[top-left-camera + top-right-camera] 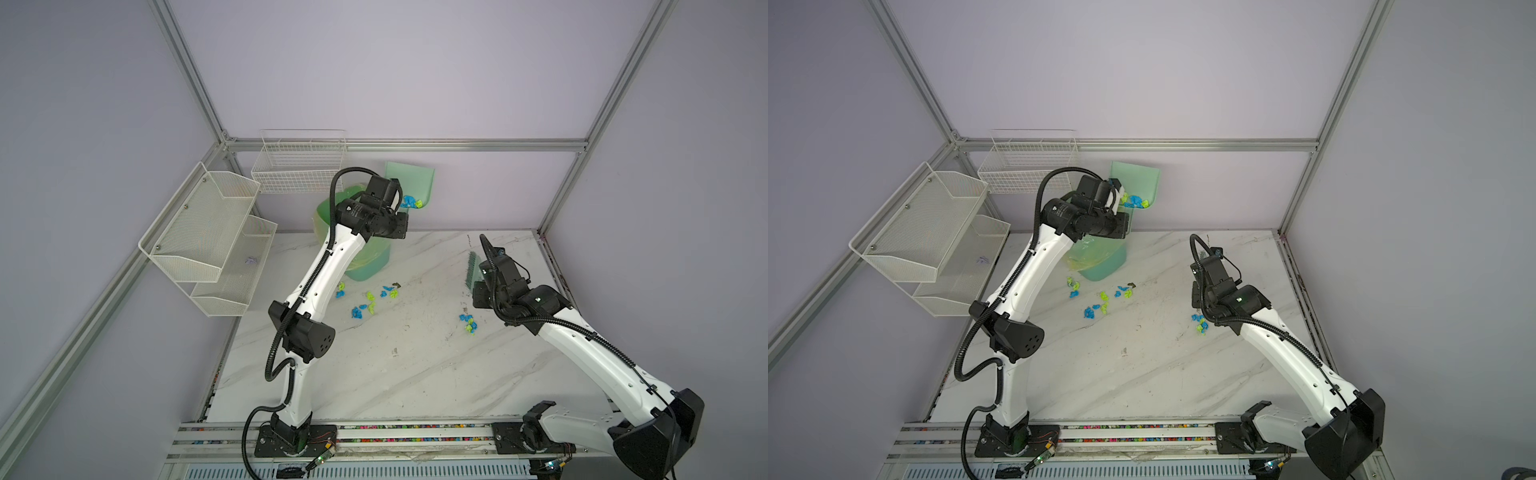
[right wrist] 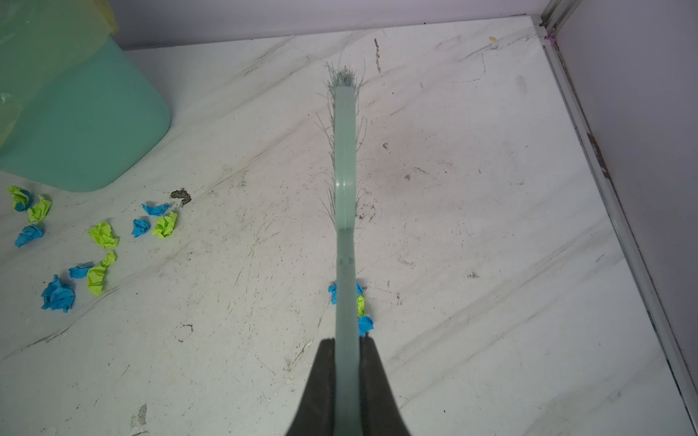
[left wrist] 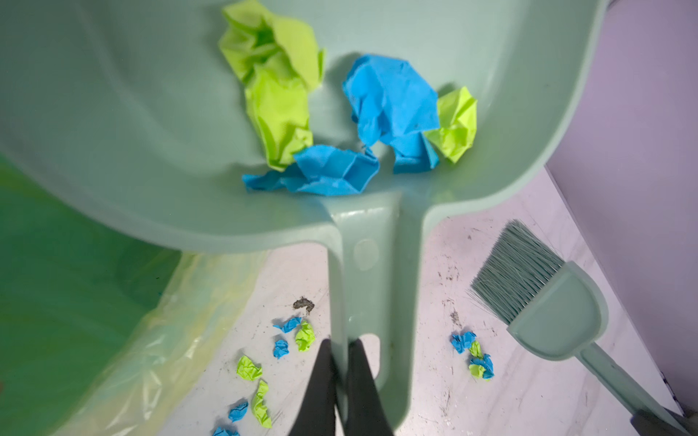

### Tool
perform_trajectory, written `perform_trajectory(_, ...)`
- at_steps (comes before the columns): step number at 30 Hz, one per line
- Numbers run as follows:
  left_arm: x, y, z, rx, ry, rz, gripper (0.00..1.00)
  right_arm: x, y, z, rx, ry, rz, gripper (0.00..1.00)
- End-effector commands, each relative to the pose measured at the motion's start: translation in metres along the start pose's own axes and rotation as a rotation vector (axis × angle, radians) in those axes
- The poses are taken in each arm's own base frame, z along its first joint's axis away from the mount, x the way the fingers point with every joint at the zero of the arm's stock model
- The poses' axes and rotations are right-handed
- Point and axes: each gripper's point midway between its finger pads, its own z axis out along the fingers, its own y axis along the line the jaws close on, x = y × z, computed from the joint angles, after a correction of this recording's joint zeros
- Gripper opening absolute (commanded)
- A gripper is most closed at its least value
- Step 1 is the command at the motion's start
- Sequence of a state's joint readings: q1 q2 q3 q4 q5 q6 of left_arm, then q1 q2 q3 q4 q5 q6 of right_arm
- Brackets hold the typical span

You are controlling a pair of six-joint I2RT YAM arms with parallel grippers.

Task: Sweep away the paper scraps from the table
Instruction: 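Lift the loaded dustpan to the bin with the left while the right raises the brush, then tip the dustpan over the trash bin with the left gripper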

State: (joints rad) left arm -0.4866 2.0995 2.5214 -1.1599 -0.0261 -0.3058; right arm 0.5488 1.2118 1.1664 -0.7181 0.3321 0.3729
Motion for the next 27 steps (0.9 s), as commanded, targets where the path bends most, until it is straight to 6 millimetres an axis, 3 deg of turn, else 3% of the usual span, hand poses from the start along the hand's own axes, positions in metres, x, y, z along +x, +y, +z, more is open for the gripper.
perform_trajectory(1, -0.058, 0.02, -0.07, -0.021, -0.229, -0.045, 0.0, -0.003, -0.001, 0.003, 0.004, -0.014, 0.007, 0.0)
perform_trajectory(6, -0.053, 0.064, -0.074, -0.1, -0.201, -0.076, 0.0, -0.007, 0.003, 0.002, -0.01, -0.013, 0.009, 0.0)
perform_trajectory(13, -0.045, 0.106, -0.093, -0.249, -0.193, -0.042, 0.0, -0.022, 0.005, -0.007, -0.019, -0.052, 0.018, 0.0)
perform_trajectory(17, -0.037, 0.131, -0.098, -0.403, -0.156, 0.042, 0.0, -0.02, 0.006, -0.004, -0.02, -0.044, 0.009, 0.0)
perform_trajectory(22, -0.02, 0.159, -0.088, -0.519, -0.076, 0.075, 0.0, -0.018, 0.009, 0.0, -0.029, -0.039, 0.007, 0.0)
perform_trajectory(27, -0.006, 0.175, -0.079, -0.579, -0.026, 0.093, 0.0, -0.018, 0.01, 0.001, -0.033, -0.036, -0.001, 0.0)
